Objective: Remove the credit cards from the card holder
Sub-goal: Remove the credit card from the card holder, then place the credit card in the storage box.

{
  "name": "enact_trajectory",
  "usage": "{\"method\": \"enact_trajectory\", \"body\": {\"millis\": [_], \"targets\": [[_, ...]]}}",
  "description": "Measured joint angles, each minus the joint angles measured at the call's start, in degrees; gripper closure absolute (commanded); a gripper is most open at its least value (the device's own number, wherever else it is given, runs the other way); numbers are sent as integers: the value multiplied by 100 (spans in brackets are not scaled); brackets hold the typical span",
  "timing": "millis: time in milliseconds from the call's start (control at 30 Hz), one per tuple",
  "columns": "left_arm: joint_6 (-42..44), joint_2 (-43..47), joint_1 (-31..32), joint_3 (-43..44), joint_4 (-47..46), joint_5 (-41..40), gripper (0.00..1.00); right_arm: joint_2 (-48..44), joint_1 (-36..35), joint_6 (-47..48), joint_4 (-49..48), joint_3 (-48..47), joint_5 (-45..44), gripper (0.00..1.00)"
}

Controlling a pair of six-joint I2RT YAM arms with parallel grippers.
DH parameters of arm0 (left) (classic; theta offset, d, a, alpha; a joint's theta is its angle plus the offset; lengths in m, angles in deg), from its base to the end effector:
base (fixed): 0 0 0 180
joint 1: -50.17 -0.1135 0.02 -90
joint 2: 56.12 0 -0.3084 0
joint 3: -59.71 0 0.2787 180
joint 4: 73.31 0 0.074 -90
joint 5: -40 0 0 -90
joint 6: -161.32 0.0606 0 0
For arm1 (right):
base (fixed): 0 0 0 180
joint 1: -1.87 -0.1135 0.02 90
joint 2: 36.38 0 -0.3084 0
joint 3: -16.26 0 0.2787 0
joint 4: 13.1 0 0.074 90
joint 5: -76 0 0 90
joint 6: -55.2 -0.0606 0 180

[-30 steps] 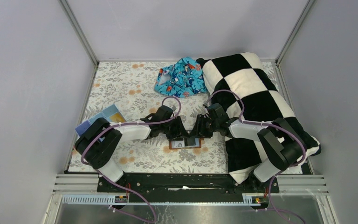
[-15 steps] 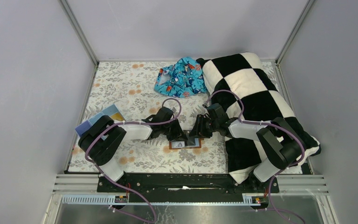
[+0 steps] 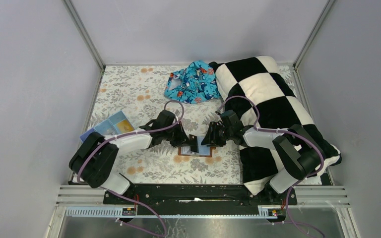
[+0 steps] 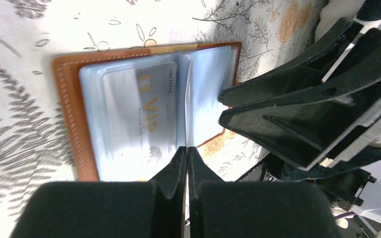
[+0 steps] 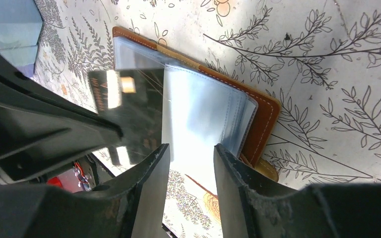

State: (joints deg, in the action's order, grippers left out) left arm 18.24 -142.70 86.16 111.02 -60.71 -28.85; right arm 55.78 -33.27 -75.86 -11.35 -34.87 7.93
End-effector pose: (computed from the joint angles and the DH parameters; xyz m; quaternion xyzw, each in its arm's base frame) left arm 0.2434 -0.2038 0.1636 -0.0711 0.9169 -0.3699 0.1317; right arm 0.2629 0.2127 0.1503 -0.0296 0.9023 0.3798 0.2019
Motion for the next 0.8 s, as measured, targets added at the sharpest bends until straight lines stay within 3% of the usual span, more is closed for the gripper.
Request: {"method": "enact_trajectory", "body": {"millis": [233,433,600,800], "targets": [[511,708,-420,2,868,-216,100,22,0,2,-17,-2,7,55],[1115,1449,-1038,433,2396,-780,100,22,0,2,-17,-2,7,55],[1580,1801,-1880,1537,3960,-1910,100,22,0,4,-17,-2,9,55],[1650,1635,-2387,2828,5733,-4052,100,35,0,46,83,-68,24,54]]}}
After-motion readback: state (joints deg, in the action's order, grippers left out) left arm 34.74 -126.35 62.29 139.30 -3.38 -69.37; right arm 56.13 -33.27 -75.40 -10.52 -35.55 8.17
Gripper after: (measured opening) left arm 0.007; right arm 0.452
